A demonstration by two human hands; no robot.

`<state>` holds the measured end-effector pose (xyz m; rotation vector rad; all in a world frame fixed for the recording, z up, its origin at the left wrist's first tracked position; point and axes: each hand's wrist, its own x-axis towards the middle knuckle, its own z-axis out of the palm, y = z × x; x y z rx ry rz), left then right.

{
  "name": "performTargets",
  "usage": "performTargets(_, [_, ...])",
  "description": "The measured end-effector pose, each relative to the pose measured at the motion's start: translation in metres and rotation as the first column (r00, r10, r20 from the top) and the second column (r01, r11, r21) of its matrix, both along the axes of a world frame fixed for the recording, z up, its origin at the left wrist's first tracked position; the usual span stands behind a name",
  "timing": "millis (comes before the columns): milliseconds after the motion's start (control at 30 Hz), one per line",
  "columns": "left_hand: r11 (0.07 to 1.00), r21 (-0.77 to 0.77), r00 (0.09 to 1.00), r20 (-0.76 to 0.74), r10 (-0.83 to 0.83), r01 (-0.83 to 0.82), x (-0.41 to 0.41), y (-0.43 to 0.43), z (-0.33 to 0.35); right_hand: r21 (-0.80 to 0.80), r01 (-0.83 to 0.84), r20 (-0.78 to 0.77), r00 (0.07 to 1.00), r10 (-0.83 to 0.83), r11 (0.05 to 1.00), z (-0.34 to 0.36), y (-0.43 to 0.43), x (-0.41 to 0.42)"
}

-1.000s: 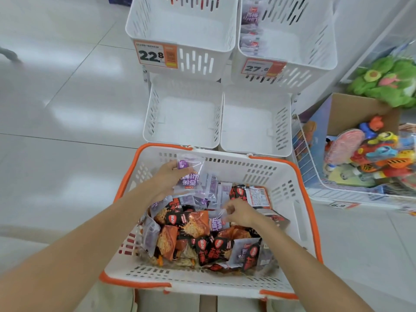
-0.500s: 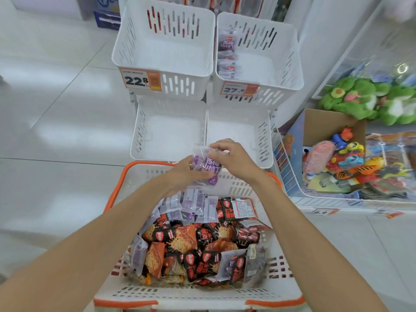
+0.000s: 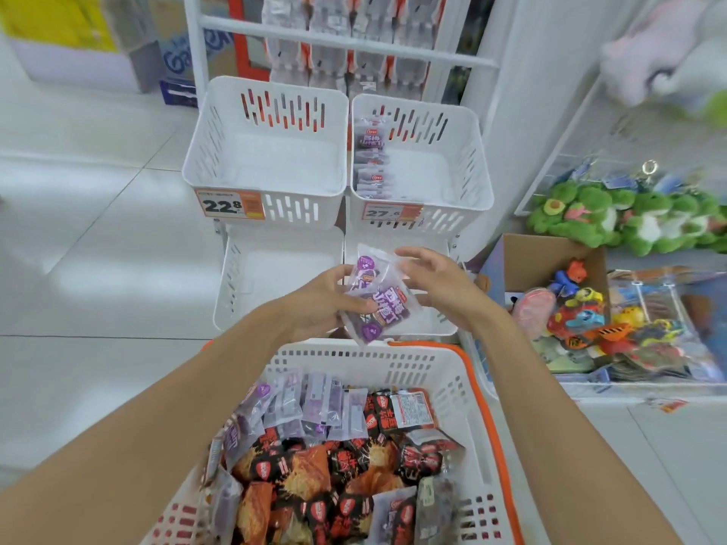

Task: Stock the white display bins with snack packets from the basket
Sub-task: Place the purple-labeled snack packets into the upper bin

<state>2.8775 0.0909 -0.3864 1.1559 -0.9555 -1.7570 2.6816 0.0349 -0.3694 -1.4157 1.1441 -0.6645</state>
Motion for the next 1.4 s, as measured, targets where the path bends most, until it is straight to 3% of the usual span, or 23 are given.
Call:
performTargets(67, [0.991,-0.015,0.990,0.044,0.135,-0.134,-0.002,0.001,-0.003,0.153,0.026,0.126,0.991,-0.046,0.988,-0.005,0.006,-0.002])
performTargets(133, [0.981,-0.043,0.978,0.089,0.191,-0.188,0.002,0.003,-0.005,0.173,-0.033,0.079,0.997,0.019,0.984,-0.014,0.016,-0.001])
performTargets(200, [0.990,-0.037,0.988,0.067,0.141,-0.139,0.011,0.007,-0.004,0.136,-0.007,0.061,0.998,-0.001,0.991,-0.024,0.026,0.003])
performTargets(333, [0.998,-0.062,0.997,0.071,0.002,0.003,0.029,0.013,0.003,0.164,0.112,0.292,0.944,-0.157,0.980,-0.023,0.037,0.009])
performTargets(467, [0.995,-0.083,0.982,0.172,0.074,-0.060,0.034,0.014,0.013,0.080,0.139,0.377,0.912,-0.159,0.987,-0.009,0.042,0.013])
performTargets(600, [0.995,-0.082,0.997,0.040,0.067,-0.063,0.041,0.009,0.021,-0.088,0.177,0.322,0.936,-0.140,0.980,0.007,0.038,0.012])
performTargets(767, [0.992,-0.127,0.911,0.410,0.038,0.016,0.026,-0.008,0.039,-0.349,0.059,0.077,0.996,-0.034,0.935,0.017,0.021,0.007])
performTargets(900, [0.951,-0.181,0.812,0.574,-0.106,0.252,0.012,-0.036,0.051,-0.288,0.012,0.125,0.992,0.025,0.958,0.025,0.000,0.000])
performTargets(1000, [0.892,-0.172,0.690,0.699,-0.187,0.417,0.002,-0.070,0.066,-0.330,-0.007,0.060,0.998,0.028,0.944,0.028,-0.030,-0.005])
performTargets(1133, [0.839,-0.256,0.495,0.869,-0.019,0.480,-0.010,-0.140,0.097,-0.263,-0.096,0.019,0.994,0.105,0.960,0.052,-0.088,-0.020])
performTargets(1300, [0.638,-0.631,0.519,0.759,0.393,0.440,-0.026,-0.230,0.117,-0.579,-0.033,-0.124,0.991,-0.048,0.815,0.085,-0.178,-0.027])
performTargets(1400, [0.631,-0.645,0.465,0.758,0.458,0.431,-0.033,-0.268,0.090,-0.642,-0.060,-0.243,0.962,-0.129,0.764,0.061,-0.230,-0.022])
